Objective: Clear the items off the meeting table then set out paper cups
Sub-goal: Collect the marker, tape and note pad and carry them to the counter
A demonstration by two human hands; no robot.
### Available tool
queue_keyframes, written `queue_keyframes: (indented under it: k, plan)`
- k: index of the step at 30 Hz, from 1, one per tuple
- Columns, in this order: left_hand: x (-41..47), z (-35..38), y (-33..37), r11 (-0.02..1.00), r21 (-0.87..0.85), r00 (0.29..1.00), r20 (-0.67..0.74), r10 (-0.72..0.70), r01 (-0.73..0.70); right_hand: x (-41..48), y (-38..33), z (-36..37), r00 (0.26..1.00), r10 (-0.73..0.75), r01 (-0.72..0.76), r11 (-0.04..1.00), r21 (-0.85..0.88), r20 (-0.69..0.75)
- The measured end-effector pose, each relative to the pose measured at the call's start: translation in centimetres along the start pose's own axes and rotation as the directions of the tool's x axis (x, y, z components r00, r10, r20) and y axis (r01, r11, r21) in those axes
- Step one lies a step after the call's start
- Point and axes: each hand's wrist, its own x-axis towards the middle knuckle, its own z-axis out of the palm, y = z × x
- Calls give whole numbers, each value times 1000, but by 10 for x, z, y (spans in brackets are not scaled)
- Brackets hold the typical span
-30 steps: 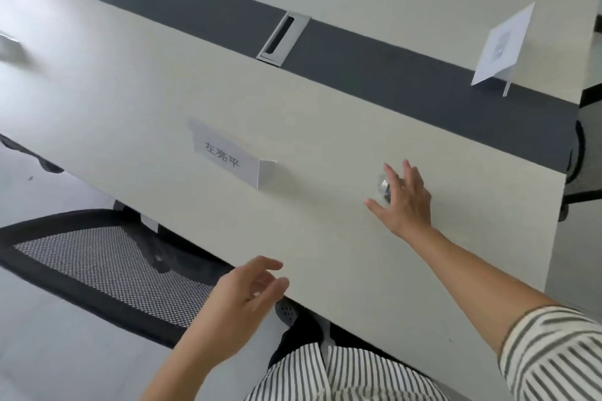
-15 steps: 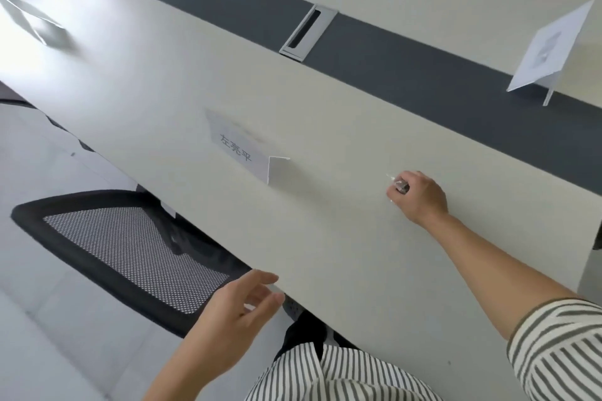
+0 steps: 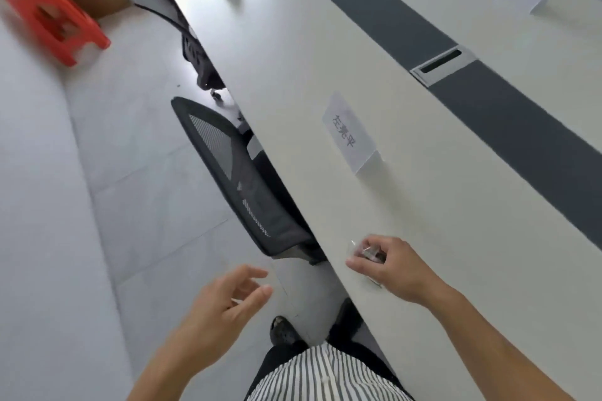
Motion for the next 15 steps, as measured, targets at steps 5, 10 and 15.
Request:
queue_keyframes:
  k: [5, 10, 15]
  plan:
    - [-53, -32, -69, 982, -164, 981, -155, -118, 92, -1, -57, 80, 968, -74, 136, 958, -250, 242]
    - [-129, -65, -147, 927, -331, 921, -276, -275, 178, -5, -122, 170, 898, -127, 298, 880, -370, 421]
    - [-192, -89, -218, 841, -484, 833, -340, -436, 242, -10, -188, 253, 816, -166, 456, 774, -440, 554]
